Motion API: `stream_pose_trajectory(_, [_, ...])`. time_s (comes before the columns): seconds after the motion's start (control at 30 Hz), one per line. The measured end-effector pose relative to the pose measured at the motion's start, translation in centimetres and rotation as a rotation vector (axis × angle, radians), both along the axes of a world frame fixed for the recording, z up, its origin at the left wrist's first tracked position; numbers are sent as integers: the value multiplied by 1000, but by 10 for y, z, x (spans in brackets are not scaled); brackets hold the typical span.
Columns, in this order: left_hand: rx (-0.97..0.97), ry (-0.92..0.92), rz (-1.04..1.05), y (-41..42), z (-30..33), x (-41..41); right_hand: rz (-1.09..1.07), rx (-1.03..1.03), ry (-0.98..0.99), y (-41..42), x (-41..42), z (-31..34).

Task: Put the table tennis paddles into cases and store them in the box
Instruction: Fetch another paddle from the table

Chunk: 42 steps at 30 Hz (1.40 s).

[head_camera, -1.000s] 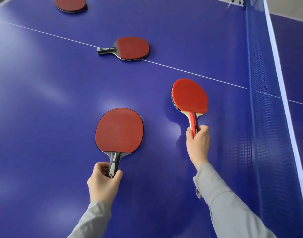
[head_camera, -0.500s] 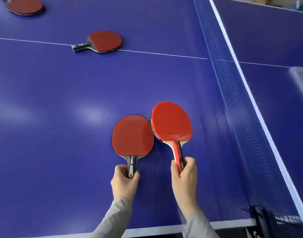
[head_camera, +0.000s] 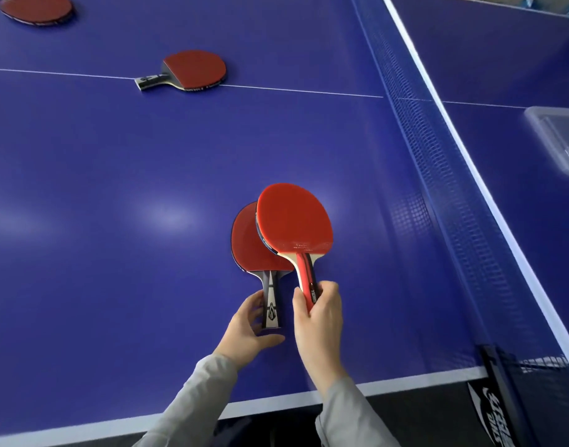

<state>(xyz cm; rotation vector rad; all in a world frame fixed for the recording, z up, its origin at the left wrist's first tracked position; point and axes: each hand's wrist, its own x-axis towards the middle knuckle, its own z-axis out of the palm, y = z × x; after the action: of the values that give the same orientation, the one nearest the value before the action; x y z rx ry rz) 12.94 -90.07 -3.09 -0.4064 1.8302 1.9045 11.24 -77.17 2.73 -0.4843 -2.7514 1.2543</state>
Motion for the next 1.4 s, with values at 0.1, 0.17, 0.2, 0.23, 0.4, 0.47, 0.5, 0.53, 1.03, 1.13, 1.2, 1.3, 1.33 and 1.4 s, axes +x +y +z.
stream_pose_trajectory(0.1, [75,-23,-65,-7,-1,-1,22,13,-32,-15,-1,-5])
stream_pose_trajectory(0.17, [92,-16,-100,-10,0,-2,41,36,-64,-21,2,-9])
stream_pose_trajectory(0.2, [96,-10,-110,-10,0,-2,50,55,-76,-23,4,-11])
stream_pose_trajectory(0.23, [100,-8,-116,-11,1,-2,57,73,-85,-24,6,-14])
stream_pose_trajectory(0.4, [120,-12,-109,-11,2,-2,124,145,-155,-22,8,-19])
stream_pose_trajectory(0.47, [126,-4,-105,-11,1,-1,172,190,-191,-21,10,-22])
stream_pose_trajectory(0.5, [130,0,-105,-11,1,-1,188,197,-193,-19,11,-24])
stream_pose_trajectory(0.53, [134,4,-105,-11,1,0,200,192,-182,-18,13,-25])
stream_pose_trajectory(1.03, [96,10,-77,-2,8,0,351,-5,-112,8,21,-22])
stream_pose_trajectory(1.13, [68,-31,-32,4,13,0,322,-11,-127,22,17,-22])
stream_pose_trajectory(1.2, [26,-60,19,11,17,0,287,-4,-126,34,14,-21])
stream_pose_trajectory(1.3, [-38,-97,109,27,21,-3,278,41,-126,54,8,-23])
stream_pose_trajectory(1.33, [-81,-102,153,33,23,-6,282,59,-129,60,6,-23])
stream_pose_trajectory(1.4, [-231,-126,223,48,28,-13,290,97,-134,71,3,-25])
